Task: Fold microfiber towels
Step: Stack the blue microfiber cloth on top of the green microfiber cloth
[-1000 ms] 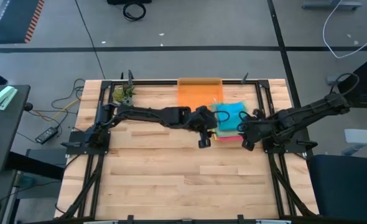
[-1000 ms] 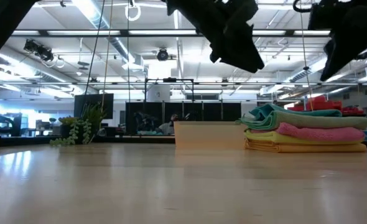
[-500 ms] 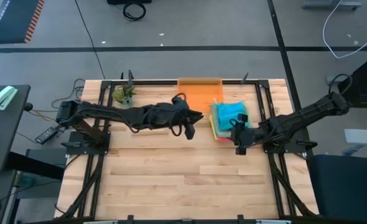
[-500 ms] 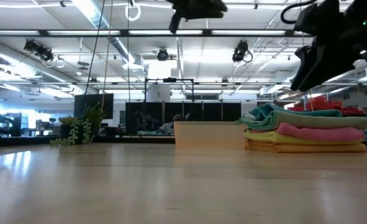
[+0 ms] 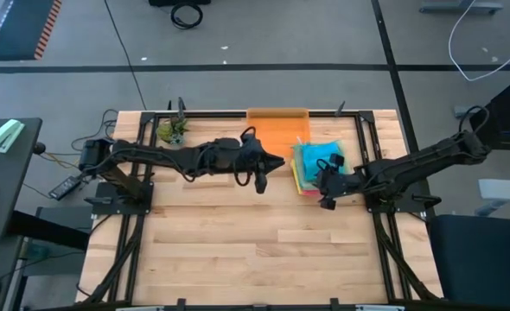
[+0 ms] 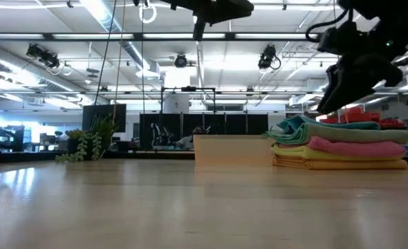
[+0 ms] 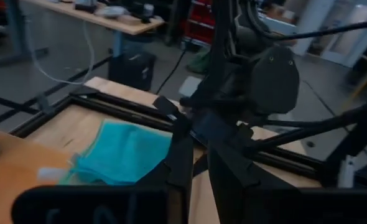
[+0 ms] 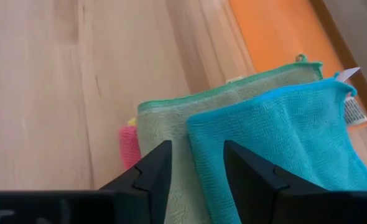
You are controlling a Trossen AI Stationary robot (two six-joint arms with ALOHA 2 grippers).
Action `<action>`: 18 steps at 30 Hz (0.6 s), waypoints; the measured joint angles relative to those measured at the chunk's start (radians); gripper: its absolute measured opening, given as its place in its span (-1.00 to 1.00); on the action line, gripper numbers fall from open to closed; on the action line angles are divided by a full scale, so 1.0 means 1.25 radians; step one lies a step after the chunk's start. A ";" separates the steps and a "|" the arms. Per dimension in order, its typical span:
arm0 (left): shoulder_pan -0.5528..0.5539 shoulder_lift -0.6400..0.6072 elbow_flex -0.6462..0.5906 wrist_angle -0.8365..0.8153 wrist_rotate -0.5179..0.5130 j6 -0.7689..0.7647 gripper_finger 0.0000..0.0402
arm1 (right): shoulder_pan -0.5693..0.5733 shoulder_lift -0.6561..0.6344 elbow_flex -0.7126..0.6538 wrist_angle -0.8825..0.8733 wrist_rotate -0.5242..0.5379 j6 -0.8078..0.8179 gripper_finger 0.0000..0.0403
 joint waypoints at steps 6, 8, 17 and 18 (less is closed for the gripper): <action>0.025 0.000 0.000 0.007 0.098 -0.006 -0.74 | -0.020 0.061 -0.003 0.000 -0.015 -0.006 -0.28; 0.025 0.000 0.000 0.007 0.108 -0.006 -0.76 | -0.028 0.092 -0.003 0.009 -0.012 -0.008 -0.28; 0.025 0.000 0.000 -0.002 0.109 0.000 -0.76 | -0.045 0.189 -0.003 0.008 0.020 -0.001 -0.28; 0.025 0.000 0.000 -0.002 0.109 -0.001 -0.76 | -0.046 0.190 -0.003 0.009 0.028 0.000 -0.28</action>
